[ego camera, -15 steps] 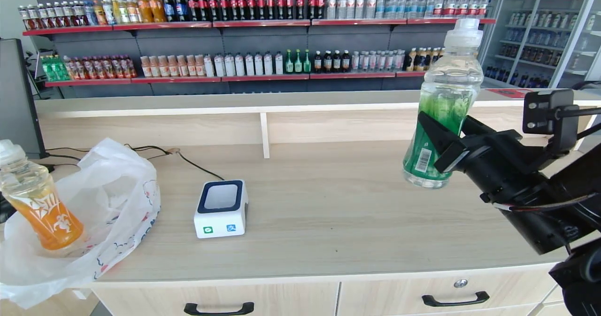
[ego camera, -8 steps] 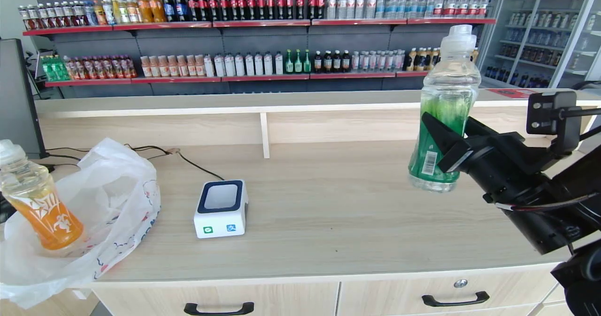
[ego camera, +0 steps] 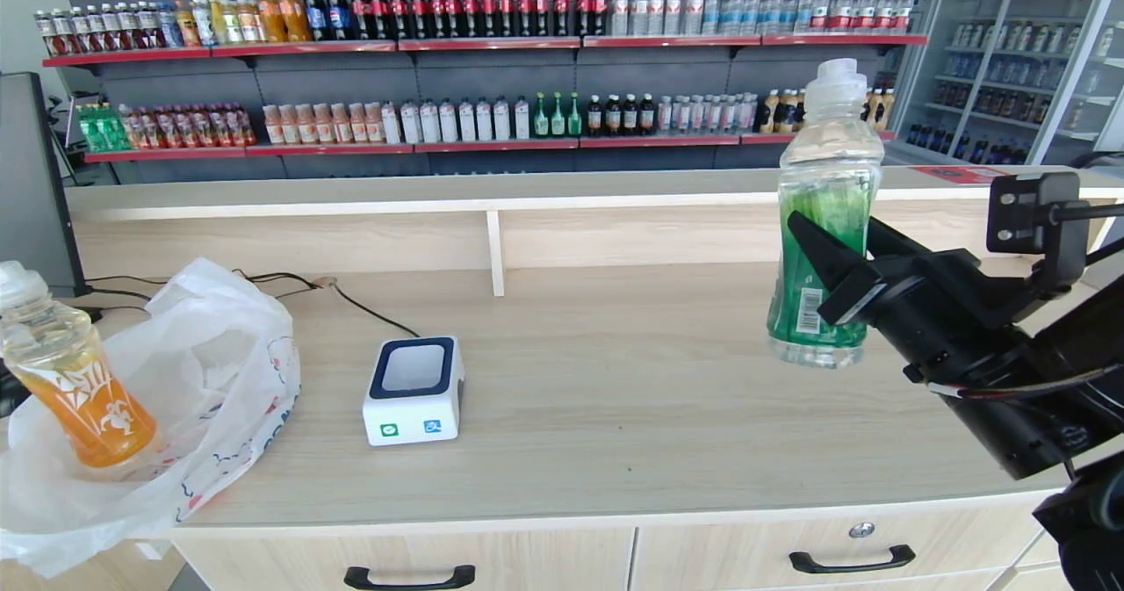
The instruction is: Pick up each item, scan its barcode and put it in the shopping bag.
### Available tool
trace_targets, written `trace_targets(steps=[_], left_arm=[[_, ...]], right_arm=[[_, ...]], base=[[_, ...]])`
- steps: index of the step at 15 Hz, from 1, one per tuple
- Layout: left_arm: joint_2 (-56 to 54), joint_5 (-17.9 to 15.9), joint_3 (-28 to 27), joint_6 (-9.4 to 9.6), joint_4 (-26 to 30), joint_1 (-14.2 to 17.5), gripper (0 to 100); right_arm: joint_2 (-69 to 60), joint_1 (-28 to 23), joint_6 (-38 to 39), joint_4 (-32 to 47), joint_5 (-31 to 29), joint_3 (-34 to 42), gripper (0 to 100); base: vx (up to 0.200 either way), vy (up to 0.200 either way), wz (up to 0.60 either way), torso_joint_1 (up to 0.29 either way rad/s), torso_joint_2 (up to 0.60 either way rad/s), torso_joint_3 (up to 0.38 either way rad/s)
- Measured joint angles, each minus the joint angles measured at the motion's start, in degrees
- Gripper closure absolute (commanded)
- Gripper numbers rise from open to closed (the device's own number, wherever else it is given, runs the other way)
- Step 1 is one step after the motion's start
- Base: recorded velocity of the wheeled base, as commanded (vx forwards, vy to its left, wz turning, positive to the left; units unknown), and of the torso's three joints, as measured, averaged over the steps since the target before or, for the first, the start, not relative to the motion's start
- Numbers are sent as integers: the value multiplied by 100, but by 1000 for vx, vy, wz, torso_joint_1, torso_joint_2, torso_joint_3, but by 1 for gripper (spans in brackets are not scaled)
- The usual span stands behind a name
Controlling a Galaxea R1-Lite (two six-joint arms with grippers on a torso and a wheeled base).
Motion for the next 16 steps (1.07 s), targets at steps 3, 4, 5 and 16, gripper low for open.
trace_targets(steps=[3, 4, 5, 16], left_arm=[[0, 0, 0, 2, 0, 0, 0], [0, -2, 0, 11, 0, 0, 0], [0, -2, 0, 13, 0, 0, 0], [0, -2, 0, 4, 0, 0, 0]], right_arm=[[-69, -7, 6, 0, 0, 40, 100], [-80, -11, 6, -2, 2, 40, 100], [-88, -11, 6, -2, 0, 41, 100], [-85, -11, 46, -2, 0, -26, 100]], base=[[0, 0, 0, 0, 0, 0], [0, 0, 0, 0, 0, 0], [0, 0, 0, 0, 0, 0], [0, 36, 0, 0, 1, 0]])
